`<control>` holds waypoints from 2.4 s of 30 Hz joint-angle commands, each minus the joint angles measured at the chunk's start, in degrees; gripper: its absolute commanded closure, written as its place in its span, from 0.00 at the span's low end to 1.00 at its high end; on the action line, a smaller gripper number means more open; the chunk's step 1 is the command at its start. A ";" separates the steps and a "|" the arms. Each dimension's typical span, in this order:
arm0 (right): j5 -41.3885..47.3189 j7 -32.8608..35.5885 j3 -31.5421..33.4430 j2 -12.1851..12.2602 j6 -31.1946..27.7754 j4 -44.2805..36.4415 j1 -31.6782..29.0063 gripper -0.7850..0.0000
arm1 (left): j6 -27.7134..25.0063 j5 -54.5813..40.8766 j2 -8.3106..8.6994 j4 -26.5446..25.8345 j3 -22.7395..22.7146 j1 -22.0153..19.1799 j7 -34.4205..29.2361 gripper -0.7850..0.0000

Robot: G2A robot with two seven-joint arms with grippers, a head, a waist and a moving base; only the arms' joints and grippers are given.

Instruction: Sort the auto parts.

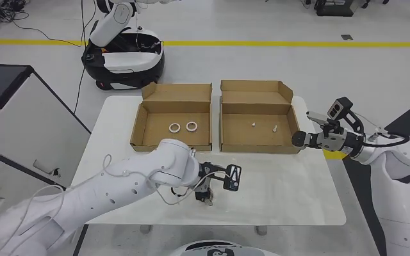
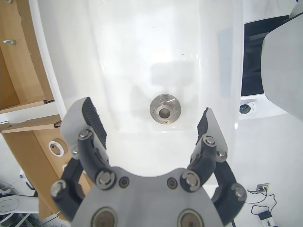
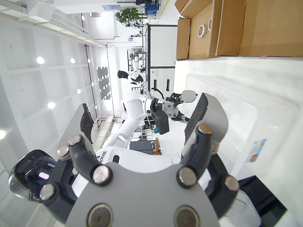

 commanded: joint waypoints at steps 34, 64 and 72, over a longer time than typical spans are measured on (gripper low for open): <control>0.00 0.00 0.00 0.00 0.00 0.00 0.00 0.00 | -1.24 -2.84 0.17 7.12 5.76 -3.00 1.25 0.27; 0.00 0.00 0.00 0.00 0.00 0.00 0.00 0.00 | -3.28 -4.83 -6.84 17.31 10.07 -8.36 3.28 0.00; 0.00 0.00 0.00 0.00 0.00 0.00 0.00 0.00 | -3.16 -4.78 -6.79 16.51 9.77 -8.30 3.80 0.00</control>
